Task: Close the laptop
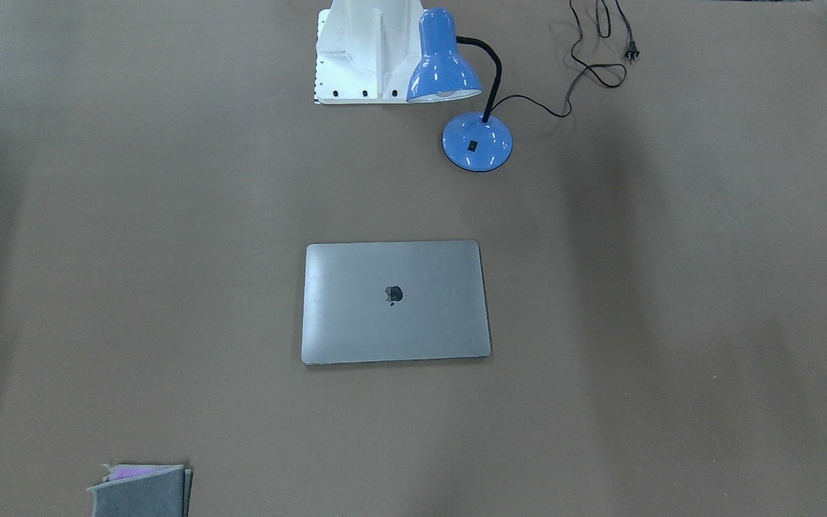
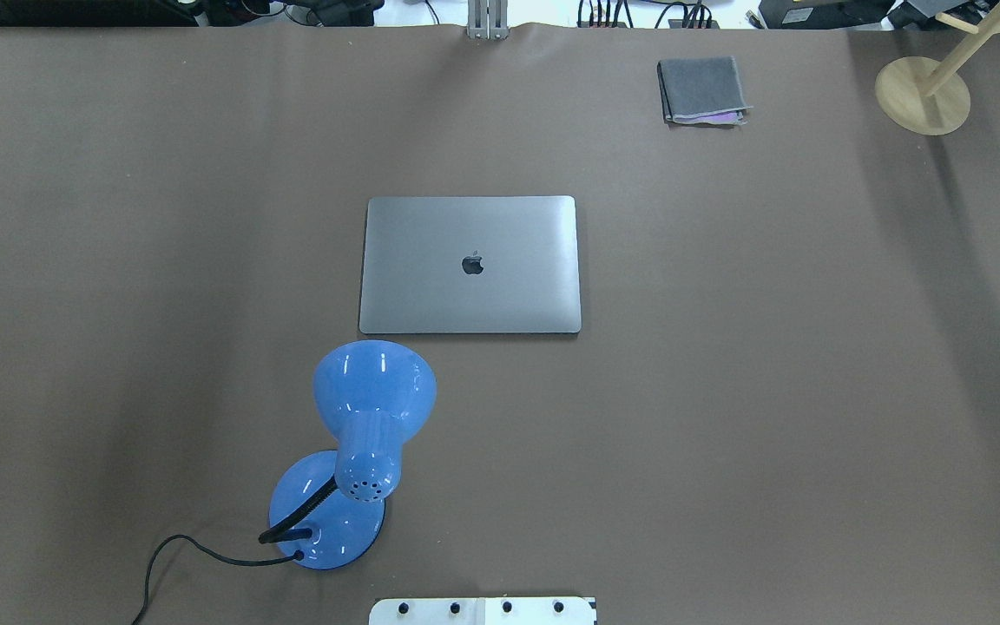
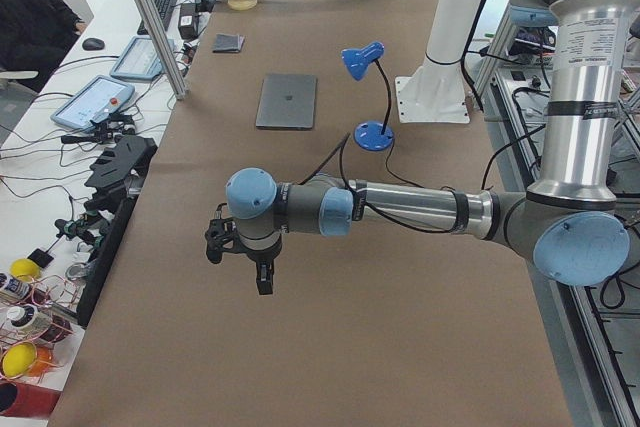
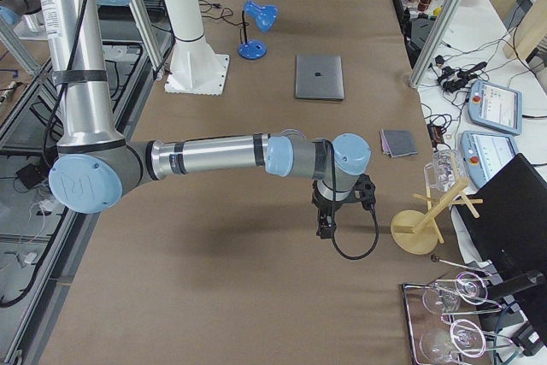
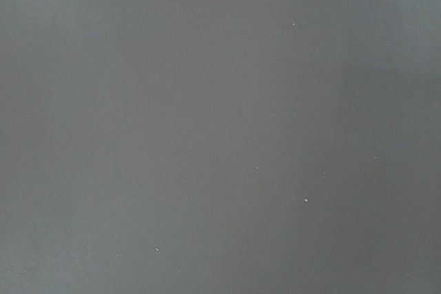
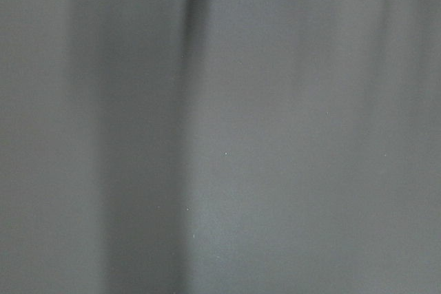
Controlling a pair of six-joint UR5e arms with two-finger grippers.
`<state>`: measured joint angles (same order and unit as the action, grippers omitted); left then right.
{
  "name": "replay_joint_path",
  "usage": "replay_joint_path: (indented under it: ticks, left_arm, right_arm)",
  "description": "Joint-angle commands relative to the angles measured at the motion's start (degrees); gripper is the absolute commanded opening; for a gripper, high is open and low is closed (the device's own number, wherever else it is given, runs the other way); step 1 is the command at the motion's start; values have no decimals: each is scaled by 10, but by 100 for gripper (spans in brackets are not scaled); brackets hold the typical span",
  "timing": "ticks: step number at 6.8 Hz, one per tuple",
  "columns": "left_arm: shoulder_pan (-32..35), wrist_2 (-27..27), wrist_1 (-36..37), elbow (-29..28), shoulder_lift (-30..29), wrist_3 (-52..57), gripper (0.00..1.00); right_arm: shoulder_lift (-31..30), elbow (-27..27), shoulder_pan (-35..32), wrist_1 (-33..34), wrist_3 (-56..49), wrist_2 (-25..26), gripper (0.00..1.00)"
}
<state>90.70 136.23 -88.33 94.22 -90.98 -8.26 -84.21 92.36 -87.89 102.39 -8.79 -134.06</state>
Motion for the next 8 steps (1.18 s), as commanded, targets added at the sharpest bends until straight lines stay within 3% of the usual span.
replay_joint_path:
  ticks: [1, 8]
  left_arm:
    - [0, 0, 0, 0, 0, 0, 99]
    - [0, 0, 1, 0, -1, 0, 99]
  right_arm:
    - [0, 3, 0, -1, -6, 2, 100]
    - [-1, 8, 0, 0, 2, 0, 100]
